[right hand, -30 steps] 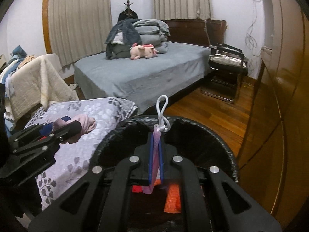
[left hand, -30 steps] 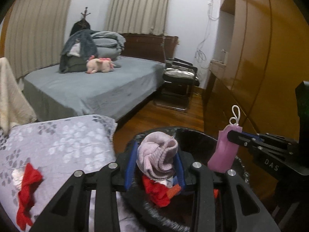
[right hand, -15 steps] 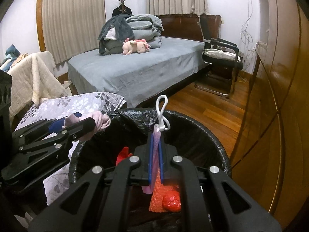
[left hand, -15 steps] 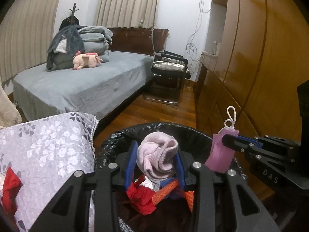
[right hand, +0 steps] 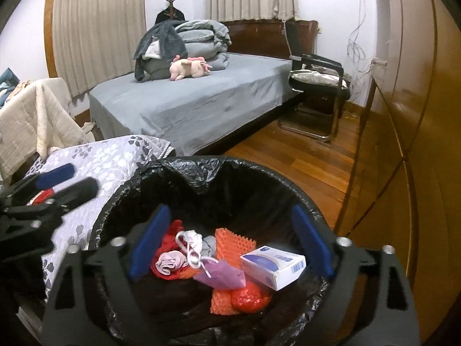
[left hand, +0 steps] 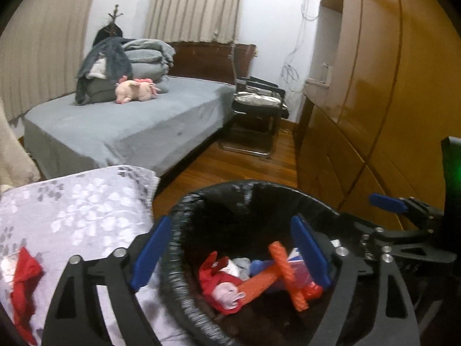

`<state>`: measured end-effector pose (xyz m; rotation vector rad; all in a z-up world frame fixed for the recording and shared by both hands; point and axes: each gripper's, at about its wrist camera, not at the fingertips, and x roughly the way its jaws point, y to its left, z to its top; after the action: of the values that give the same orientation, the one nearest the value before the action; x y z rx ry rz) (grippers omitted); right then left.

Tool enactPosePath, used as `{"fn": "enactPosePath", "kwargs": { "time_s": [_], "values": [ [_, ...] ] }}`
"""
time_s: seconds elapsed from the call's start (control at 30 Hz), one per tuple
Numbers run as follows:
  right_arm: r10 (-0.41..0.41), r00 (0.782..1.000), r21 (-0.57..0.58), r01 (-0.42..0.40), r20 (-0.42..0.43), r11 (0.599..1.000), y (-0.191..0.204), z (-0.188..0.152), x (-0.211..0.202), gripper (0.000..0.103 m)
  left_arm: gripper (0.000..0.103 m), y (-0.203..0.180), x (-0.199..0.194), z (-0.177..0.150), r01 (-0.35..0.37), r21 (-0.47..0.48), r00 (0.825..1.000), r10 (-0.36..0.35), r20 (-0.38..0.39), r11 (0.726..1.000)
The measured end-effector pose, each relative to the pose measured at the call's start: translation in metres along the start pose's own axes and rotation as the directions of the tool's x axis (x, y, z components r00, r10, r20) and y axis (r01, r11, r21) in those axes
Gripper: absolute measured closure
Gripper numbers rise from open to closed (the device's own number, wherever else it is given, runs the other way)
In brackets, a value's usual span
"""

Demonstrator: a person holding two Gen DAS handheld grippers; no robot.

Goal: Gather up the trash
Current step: 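Lift both open tools away from the bin back over the bedspread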

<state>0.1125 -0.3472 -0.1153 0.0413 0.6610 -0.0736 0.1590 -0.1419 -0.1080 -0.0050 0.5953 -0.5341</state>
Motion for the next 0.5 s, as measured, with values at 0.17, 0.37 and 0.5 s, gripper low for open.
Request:
{"fn": "enactPosePath", "kwargs": {
  "time_s": [0.17, 0.37, 0.5],
  "values": [
    [0.032, 0.999, -0.013, -0.031, 0.017, 0.999, 0.014, 0.004, -0.007, 0.011, 0.008, 0.027, -0.027, -0.004, -0.074, -0.022, 0.997, 0.074, 0.024, 0.997],
    [0.094, 0.995, -0.019, -0.094, 0.023, 0.995, 0.044, 0.010, -0.011, 0.009, 0.006, 0.069, -0.068, -0.011, -0.174, -0.078, 0.983, 0.178, 0.045, 0.982],
    [0.136, 0.991, -0.045, -0.135, 0.018, 0.990, 0.072, 0.014, -0.008, 0.008, 0.006, 0.096, -0.094, -0.020, -0.237, -0.115, 0.968, 0.244, 0.052, 0.965]
  ]
}}
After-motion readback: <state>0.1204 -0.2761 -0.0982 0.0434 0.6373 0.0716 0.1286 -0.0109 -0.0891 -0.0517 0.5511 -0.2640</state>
